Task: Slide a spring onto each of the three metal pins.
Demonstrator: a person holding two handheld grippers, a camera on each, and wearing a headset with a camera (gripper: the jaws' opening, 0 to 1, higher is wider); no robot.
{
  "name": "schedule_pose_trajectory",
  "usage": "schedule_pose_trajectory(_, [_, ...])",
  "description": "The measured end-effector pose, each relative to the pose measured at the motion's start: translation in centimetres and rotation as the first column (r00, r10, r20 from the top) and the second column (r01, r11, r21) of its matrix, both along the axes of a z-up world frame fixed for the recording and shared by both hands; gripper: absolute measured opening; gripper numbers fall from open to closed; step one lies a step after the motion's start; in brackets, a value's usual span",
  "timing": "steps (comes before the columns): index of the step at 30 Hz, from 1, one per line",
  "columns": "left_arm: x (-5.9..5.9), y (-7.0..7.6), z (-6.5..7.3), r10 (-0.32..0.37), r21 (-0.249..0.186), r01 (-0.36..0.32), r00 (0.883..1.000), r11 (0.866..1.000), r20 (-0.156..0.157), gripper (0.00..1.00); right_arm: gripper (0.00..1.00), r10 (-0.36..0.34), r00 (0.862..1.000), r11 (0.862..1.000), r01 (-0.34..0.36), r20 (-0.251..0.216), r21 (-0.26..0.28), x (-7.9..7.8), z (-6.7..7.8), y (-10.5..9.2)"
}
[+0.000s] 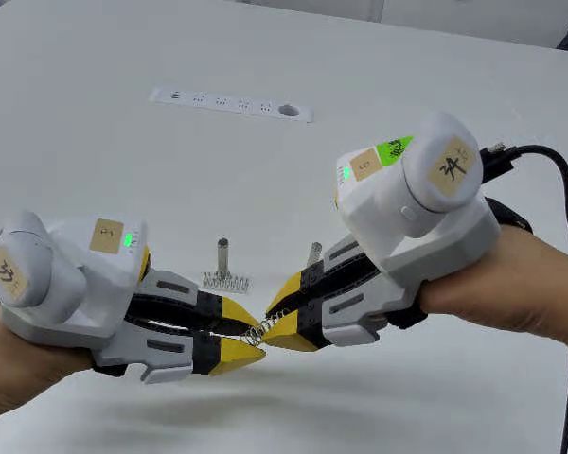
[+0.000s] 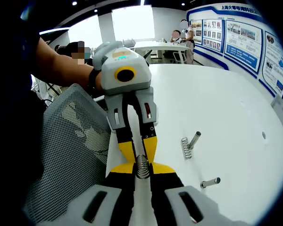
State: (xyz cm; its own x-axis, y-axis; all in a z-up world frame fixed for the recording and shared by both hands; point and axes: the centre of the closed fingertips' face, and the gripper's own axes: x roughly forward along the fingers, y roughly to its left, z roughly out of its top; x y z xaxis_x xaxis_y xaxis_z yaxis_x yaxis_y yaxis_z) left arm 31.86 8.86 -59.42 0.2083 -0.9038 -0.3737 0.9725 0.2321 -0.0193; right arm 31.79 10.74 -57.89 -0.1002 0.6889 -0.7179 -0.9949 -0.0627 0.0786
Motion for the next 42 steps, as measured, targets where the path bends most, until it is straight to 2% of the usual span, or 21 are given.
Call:
schedule_pose_trajectory(7, [0.2,0.1,0.3,0.011,-0.013,-0.011,1.000,1.000,-0.003,0.09,0.13,-0.011,1.000,1.000,0.011,0.001,0.008,0.3,0.2,-0.2])
schedule_pose_trajectory(13, [0.1,-0.1,0.2,0.007,-0.007,-0.007,1.000,1.000,-0.006,0.10,0.12,-0.004,1.000,1.000,0.004,-0.001,0.028,0.0,0.7,0.4])
schedule_pose_trajectory(19, [0.3,0.0,0.2,0.025,-0.008,-0.025,0.999,1.000,-0.026,0.11,0.12,0.003,1.000,1.000,-0.003,0.009,0.016,0.2,0.8,0.4])
schedule_pose_trajectory(31, [0.9,2.4,-0.2,0.113,-0.013,-0.114,0.993,0.993,-0.040,0.21,0.12,-0.051,0.998,0.998,0.053,0.038,-0.037,2.4,1.1,-1.8])
schedule_pose_trajectory(36, [1.1,3.5,-0.1,0.161,-0.026,-0.163,0.986,0.986,-0.046,0.27,0.12,-0.086,0.995,0.994,0.090,0.057,-0.059,3.6,1.5,-3.0])
schedule_pose_trajectory(42, [1.4,4.9,-0.1,0.229,-0.049,-0.232,0.972,0.972,-0.056,0.35,0.12,-0.128,0.988,0.986,0.136,0.090,-0.092,5.3,1.8,-4.2])
